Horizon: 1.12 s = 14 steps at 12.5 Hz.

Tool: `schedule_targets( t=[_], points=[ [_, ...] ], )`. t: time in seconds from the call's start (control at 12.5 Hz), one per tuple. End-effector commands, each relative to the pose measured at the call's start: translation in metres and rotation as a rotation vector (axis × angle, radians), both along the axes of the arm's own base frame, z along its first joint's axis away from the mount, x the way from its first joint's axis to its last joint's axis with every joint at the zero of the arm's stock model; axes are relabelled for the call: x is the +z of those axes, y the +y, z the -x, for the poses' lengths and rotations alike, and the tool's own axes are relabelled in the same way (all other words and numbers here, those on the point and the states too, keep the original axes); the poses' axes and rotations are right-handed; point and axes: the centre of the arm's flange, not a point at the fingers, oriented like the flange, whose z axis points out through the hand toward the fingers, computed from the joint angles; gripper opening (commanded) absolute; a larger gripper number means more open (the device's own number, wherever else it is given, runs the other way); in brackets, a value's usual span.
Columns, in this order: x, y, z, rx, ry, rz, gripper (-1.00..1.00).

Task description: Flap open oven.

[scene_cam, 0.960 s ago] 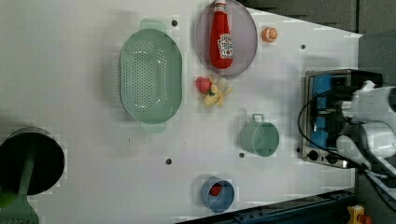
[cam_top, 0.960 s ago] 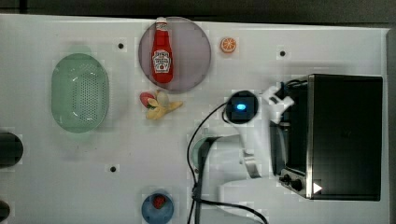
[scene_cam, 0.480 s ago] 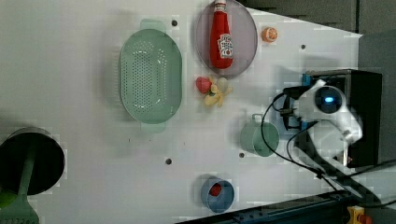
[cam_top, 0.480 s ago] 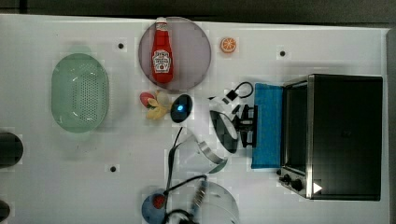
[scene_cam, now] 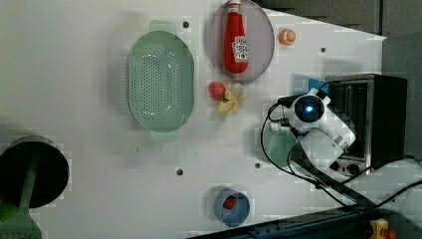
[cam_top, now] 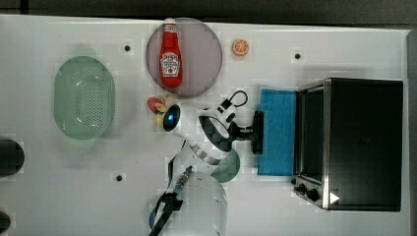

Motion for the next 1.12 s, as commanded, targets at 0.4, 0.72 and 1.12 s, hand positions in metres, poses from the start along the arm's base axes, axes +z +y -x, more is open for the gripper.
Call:
schedule_targets(
  t=[0.4,0.72,1.12],
  points=[
    [0.036,0.006,-0.027,-0.074,-0.167,-0.053,-0.65],
    [0.112,0.006,-0.049,-0.264,-0.33,-0.192,-0.65],
    [0.223,-0.001,-0.056,-0.576,-0.502,-0.423,-0.65]
  ],
)
